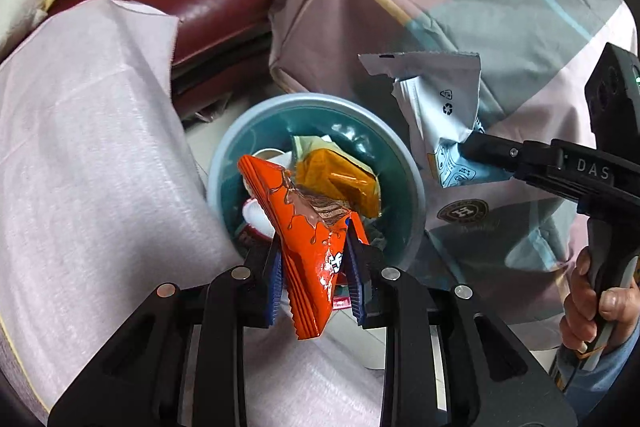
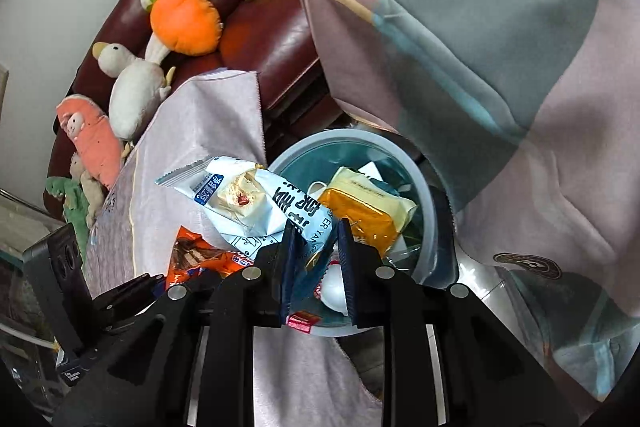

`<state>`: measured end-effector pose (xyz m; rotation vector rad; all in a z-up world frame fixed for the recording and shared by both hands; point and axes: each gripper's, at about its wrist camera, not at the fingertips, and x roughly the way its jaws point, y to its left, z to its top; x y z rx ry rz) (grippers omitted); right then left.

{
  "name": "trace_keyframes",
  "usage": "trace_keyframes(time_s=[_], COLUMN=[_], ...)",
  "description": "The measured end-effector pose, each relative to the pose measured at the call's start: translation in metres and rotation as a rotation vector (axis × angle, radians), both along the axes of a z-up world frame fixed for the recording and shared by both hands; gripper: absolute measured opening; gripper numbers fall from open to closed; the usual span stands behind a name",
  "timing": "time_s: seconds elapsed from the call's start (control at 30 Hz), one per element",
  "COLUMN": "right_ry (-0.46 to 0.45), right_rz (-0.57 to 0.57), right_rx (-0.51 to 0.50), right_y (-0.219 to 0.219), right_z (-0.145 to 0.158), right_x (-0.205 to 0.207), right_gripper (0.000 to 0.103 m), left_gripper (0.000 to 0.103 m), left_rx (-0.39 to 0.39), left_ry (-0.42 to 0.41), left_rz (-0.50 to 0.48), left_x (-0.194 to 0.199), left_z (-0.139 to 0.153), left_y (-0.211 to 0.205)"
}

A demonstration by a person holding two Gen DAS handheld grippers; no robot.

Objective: Collect trash
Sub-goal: 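Carry both held packets from the table over the teal bin, then open the left tool to drop the orange packet while the right tool drops the blue packet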

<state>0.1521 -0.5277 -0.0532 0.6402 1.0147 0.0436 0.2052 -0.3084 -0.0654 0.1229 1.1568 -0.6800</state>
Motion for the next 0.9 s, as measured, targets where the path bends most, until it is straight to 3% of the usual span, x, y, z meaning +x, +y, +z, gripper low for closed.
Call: trace_keyframes(time_s=[0.2,0.37,0.47,0.53,0.9], right_ry=[0.011,0.019,0.021,0.022,0.031], right_rz=[-0.020,-0.027,-0.027,-0.025,-0.010], right_rx=[-0.002,-0.013,-0.015,-0.018,-0.033], right_y=[-0.008,-0.011,-0.011,-0.010,-0.001], right_z=[-0.005,-0.006,-0.006,-0.006,-0.005], right_x=[0.003,0.004,0.006,0.007,0.017], right_gripper=[0.021,0.021,0.021,0.022,0.023], left_gripper=[0.030,0.067,0.082,0.087,0.094], left_rx=[0.016,0.024,0.032,0.039,0.059], left_ry=[0.010,-0.006,-0.021,-0.025,-0.043], left_rz=[-0.029,-0.027,-0.014,-0.003,0.072], left_x=[0.006,0.008,0.007,0.008,0.008], left_z=[-0.013,-0.017,-0.017,-0.015,-0.002], left_y=[-0.018,-0.024,-0.022,-0.019,0.012])
